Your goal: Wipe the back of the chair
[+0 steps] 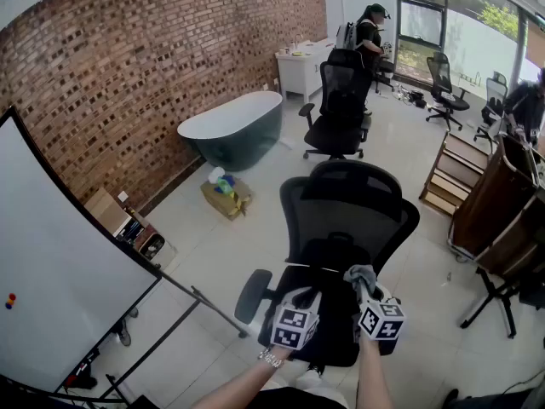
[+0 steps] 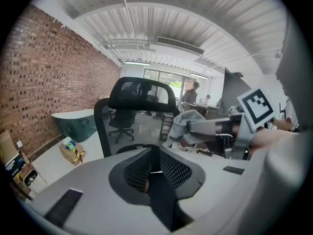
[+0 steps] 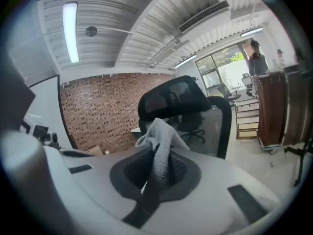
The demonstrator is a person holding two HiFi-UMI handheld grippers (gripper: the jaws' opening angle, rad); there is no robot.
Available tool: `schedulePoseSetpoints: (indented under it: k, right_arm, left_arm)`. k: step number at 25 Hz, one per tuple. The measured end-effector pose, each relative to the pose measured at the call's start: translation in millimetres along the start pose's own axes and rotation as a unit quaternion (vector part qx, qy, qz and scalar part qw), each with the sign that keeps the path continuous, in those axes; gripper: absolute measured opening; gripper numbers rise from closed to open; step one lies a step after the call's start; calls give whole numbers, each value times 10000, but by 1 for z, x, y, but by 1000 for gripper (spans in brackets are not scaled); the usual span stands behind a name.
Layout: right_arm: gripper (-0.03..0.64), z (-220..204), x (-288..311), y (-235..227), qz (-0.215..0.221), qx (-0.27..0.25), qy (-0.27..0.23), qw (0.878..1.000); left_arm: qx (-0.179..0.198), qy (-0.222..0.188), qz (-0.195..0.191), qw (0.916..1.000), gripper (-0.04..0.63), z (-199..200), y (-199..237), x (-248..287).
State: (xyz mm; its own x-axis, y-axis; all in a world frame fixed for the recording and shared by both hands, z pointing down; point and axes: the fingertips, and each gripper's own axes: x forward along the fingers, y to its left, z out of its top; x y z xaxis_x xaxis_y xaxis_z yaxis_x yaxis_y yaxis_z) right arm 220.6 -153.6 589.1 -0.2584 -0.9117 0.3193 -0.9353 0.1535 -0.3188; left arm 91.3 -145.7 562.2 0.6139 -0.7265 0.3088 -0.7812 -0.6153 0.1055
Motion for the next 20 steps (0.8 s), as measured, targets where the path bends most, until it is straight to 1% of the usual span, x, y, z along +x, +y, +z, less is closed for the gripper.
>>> schedulePoseSetpoints:
  k: [3, 6, 8, 11, 13, 15, 17, 20]
  right_arm:
    - [12, 55, 40, 5, 161, -311, -161, 9993]
    - [12, 104, 83, 35, 403, -669, -334, 9964]
    - [12, 135, 115, 61, 535, -906, -452, 9934]
    - [12, 164, 153, 86, 491, -1055, -486, 9920]
    - [12, 171, 170, 93, 364, -1164, -438, 9916]
    - [12, 178, 179, 87, 150, -1288, -409, 9907]
    - [12, 181, 179, 59, -188, -1304, -331, 9907]
    - [12, 180, 155, -6, -851, -1187, -256, 9889]
  left_arm:
    - [-75, 130, 109, 9998, 57, -3, 5, 8]
    - [-145, 293, 162, 9993, 57, -9, 19, 12]
    - [-62, 362, 172, 9992, 57, -6, 34, 17]
    - [40, 374, 178, 9991, 57, 3, 52, 25]
    - [14, 328, 180, 9993, 57, 11, 61, 27]
    - [-16, 210, 160, 9997, 57, 22, 70, 30]
    - [-32, 79, 135, 9999, 57, 34, 78, 35]
    - [-85, -18, 92, 9999, 57, 40, 82, 39]
